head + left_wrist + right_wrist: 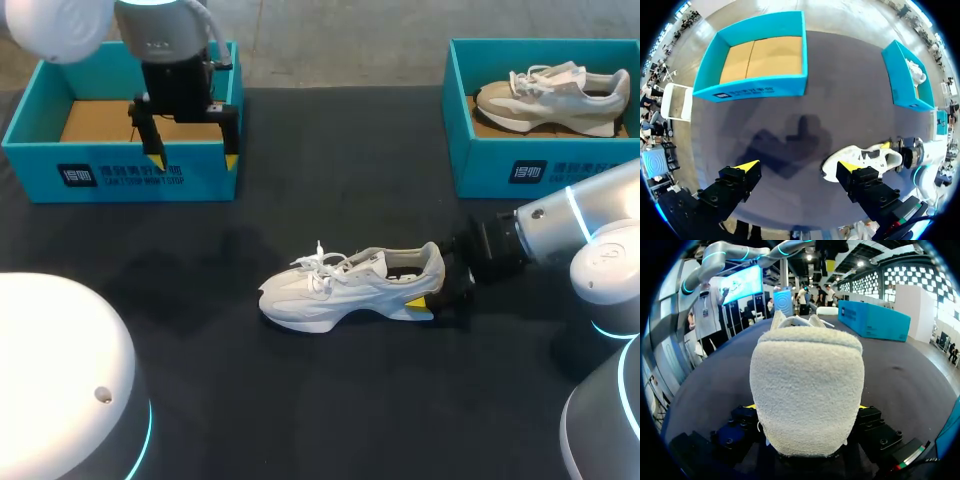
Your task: Take the shoe out of the shoebox, open the shoe tongue, remove and reinsert the insole, then place the shoe into the shoebox
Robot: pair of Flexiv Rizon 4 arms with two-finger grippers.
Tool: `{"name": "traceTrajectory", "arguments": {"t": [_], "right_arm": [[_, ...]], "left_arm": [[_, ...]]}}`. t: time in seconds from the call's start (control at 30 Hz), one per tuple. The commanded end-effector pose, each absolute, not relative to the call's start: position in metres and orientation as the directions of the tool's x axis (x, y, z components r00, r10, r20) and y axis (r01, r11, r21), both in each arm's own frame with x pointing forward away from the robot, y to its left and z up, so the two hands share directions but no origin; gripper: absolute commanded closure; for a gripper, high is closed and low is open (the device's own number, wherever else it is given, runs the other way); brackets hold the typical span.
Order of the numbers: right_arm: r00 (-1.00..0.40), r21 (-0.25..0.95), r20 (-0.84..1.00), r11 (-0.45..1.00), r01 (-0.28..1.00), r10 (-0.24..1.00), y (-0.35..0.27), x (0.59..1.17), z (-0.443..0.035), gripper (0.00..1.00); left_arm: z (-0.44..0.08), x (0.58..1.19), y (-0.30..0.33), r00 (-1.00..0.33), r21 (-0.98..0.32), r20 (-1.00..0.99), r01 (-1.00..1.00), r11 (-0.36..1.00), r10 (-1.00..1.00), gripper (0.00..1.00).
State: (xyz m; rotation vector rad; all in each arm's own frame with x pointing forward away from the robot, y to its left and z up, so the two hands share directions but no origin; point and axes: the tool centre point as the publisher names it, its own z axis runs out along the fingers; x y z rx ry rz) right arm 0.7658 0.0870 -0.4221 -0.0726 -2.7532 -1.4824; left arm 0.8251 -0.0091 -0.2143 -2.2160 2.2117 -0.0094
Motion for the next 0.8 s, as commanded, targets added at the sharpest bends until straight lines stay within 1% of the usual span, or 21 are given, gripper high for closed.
{"name": "traceTrajectory", "arguments": {"t": [0.03,0.2,0.53,0.7,0.73,0.8], "right_arm": [[-0.999,0.832,0.034,0.553,0.047,0.035,0.089,0.767,-0.424,1.00],[-0.999,0.832,0.034,0.553,0.047,0.035,0.089,0.767,-0.424,1.00],[-0.999,0.832,0.034,0.553,0.047,0.035,0.089,0.767,-0.424,1.00],[-0.999,0.832,0.034,0.553,0.047,0.035,0.089,0.767,-0.424,1.00],[-0.999,0.832,0.034,0.553,0.047,0.035,0.089,0.767,-0.424,1.00],[-0.999,0.832,0.034,0.553,0.047,0.035,0.089,0.767,-0.424,1.00]], "left_arm": [[-0.219,0.821,-0.025,-0.002,-0.002,-0.007,-1.000,0.002,-1.000,0.00],[-0.226,0.815,-0.039,-0.002,0.013,0.016,-1.000,0.002,-1.000,0.00],[-0.247,0.792,-0.087,-0.061,0.031,0.014,-0.998,0.061,-0.998,0.00],[-0.253,0.787,-0.106,-0.031,0.054,0.038,-0.998,0.033,-0.999,0.00],[-0.258,0.785,-0.115,-0.019,0.075,0.050,-0.997,0.022,-0.999,0.00],[-0.262,0.783,-0.125,-0.024,0.074,0.049,-0.997,0.028,-0.999,0.00]]}}
